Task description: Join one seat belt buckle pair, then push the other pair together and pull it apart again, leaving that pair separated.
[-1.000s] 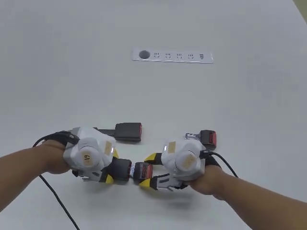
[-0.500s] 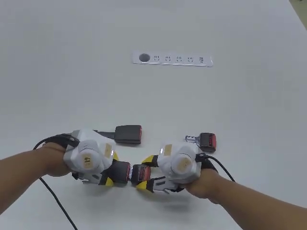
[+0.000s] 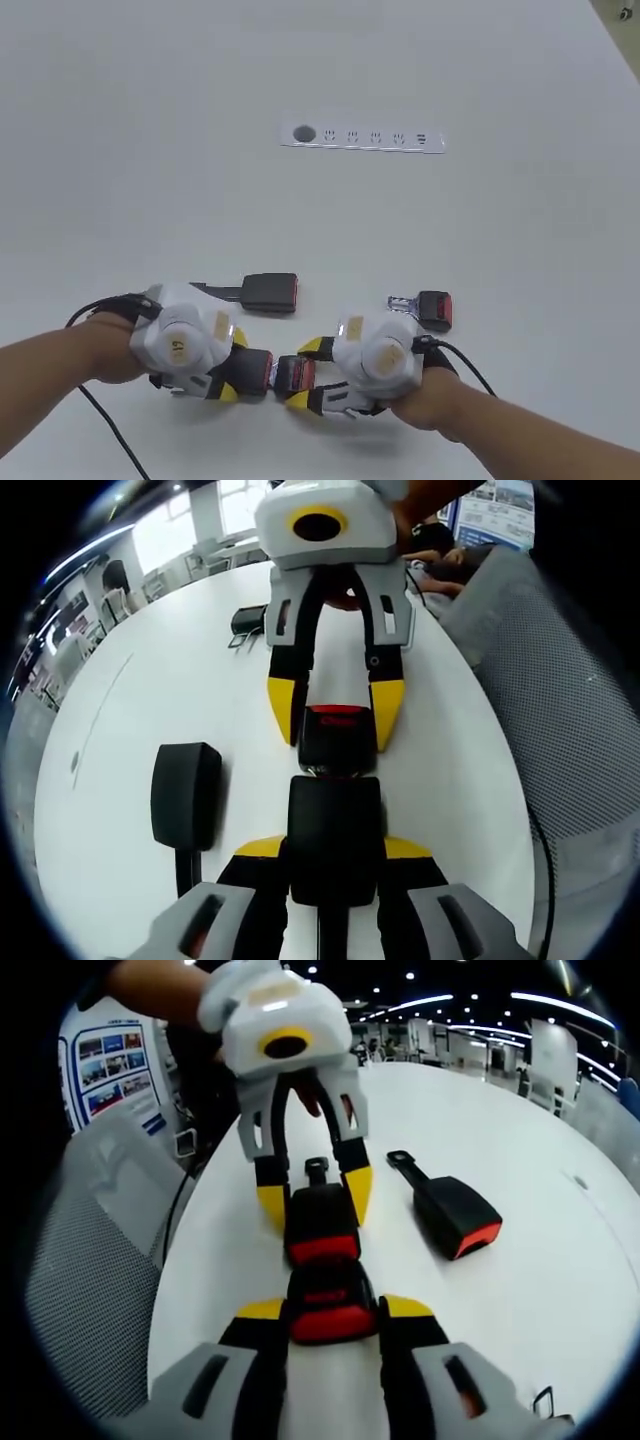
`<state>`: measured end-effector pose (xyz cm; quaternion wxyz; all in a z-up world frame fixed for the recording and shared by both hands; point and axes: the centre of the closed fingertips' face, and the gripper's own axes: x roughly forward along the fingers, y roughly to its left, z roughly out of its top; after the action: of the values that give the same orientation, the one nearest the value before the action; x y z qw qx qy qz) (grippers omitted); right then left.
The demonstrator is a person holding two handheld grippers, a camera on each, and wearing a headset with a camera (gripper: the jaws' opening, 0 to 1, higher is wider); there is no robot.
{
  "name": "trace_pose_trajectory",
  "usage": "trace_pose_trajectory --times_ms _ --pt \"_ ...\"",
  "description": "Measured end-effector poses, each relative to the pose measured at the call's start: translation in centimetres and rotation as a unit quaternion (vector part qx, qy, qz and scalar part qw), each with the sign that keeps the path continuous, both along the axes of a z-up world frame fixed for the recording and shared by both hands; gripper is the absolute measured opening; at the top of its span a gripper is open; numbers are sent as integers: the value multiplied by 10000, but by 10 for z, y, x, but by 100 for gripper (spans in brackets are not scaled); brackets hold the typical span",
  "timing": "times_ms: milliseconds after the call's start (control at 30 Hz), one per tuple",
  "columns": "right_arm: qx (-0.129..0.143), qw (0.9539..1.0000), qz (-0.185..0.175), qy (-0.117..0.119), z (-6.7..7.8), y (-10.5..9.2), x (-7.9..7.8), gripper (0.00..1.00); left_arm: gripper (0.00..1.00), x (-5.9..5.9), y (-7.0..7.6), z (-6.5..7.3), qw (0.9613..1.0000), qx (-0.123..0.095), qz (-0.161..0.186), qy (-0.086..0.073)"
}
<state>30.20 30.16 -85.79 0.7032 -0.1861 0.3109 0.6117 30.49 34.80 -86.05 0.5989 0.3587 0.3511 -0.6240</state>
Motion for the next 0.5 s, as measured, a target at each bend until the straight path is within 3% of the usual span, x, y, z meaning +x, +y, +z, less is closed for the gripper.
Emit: trace_pose_trajectory --times_ms 500 --pt "479 9988 -12 -105 1 -3 1 35 35 0 2 2 9988 -398 269 -42"
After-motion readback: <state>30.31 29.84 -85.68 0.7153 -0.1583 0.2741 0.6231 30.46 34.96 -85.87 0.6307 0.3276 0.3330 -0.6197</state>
